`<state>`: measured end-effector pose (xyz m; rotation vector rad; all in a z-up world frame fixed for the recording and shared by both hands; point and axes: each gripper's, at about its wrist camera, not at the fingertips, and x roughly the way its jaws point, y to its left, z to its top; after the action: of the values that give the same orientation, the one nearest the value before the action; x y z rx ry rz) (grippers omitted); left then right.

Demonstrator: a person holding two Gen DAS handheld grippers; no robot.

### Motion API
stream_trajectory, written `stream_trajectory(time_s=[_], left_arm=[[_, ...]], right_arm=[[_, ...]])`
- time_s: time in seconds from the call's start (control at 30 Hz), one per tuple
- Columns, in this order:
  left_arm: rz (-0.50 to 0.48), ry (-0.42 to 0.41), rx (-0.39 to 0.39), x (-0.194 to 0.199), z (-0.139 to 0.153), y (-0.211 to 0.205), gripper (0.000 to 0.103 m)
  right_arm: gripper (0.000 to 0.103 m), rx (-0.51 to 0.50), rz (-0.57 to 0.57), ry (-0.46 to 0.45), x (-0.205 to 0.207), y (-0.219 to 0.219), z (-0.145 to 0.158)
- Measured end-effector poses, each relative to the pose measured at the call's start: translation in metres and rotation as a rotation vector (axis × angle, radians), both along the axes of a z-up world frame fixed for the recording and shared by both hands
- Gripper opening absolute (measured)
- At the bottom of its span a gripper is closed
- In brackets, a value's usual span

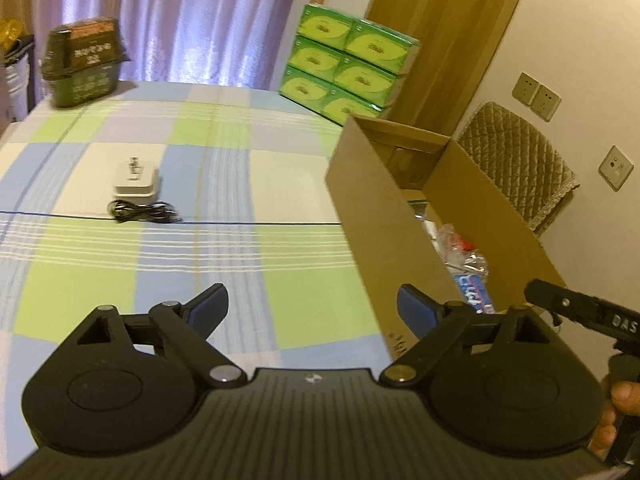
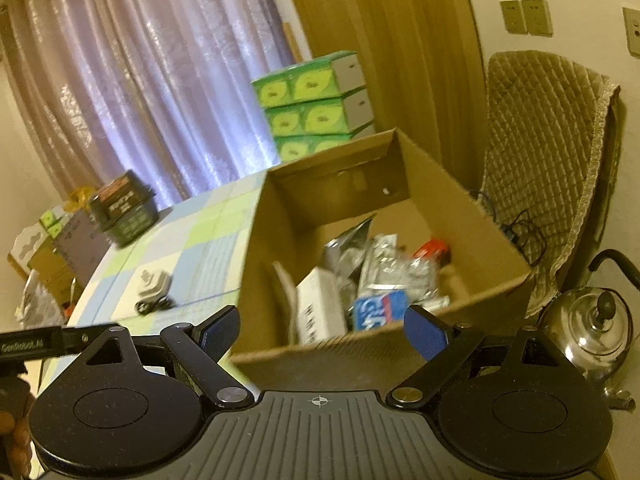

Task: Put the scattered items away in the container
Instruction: 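Withdraw both grippers from the box toward the white charger and cable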

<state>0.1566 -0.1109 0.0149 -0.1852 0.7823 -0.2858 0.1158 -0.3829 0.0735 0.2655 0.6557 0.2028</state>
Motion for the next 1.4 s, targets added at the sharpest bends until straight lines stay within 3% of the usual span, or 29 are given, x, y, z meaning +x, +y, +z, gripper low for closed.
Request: stream_trajectory(time_s=[0.23,0.67,1.07,1.4], left_arm=[[0.047,-0.02,0.037,-0.026,0.0,0.039,0.101],[0.142,-0.008,0.106,-0.055,-0.016,0.106,0.101],[0.098,-0.005,0.152,-0.037,-0.027,0.135,0.101],[0.047,0.017,0.211,0.003,-0.051,0.153,0.101]], right_arm=[[0.094,0.003,0.069,0.009,-0.018,0.038,0.002],[0.094,-0.045,0.254,0.057,-0.024,0.115,-0.01],[0.094,-0.13,0.368,0.089,-0.005,0.16,-0.026],[0.094,-0.203,0.451,0.092,0.033,0.195,-0.041]])
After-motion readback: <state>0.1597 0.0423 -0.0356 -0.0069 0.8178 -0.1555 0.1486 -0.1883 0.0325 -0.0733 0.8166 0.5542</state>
